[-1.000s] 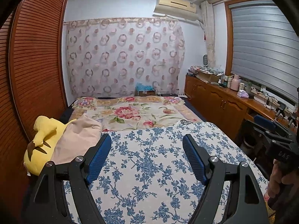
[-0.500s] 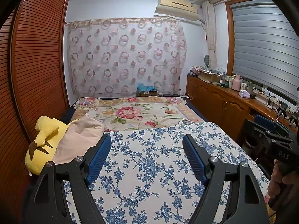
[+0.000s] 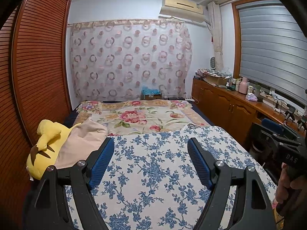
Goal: Fold small clothes
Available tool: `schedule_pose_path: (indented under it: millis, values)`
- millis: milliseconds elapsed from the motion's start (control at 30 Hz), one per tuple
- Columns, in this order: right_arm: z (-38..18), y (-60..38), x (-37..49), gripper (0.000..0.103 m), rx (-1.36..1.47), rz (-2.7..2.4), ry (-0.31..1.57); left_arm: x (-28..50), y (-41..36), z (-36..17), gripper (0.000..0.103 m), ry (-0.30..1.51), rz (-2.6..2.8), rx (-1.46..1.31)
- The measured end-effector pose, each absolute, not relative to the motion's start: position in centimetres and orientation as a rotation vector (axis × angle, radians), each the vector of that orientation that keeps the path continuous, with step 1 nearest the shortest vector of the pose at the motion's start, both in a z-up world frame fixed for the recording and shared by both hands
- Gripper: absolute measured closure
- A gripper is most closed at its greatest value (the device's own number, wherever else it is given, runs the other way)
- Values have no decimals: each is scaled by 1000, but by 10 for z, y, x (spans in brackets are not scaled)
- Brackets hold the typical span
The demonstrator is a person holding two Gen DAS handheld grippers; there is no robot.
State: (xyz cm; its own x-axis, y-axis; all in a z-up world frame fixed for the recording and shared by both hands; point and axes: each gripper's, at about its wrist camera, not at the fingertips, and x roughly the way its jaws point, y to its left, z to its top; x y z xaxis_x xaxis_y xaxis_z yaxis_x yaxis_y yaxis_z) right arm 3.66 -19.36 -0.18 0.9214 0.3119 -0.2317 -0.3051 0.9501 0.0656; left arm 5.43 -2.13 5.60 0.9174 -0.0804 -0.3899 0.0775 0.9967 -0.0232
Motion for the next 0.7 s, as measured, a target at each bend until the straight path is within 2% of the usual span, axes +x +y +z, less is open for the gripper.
schedule_pose_path:
  millis: [700]
  values:
    - [-2, -197, 37, 26, 28, 317, 243, 53, -22, 55, 24, 401, -80, -6]
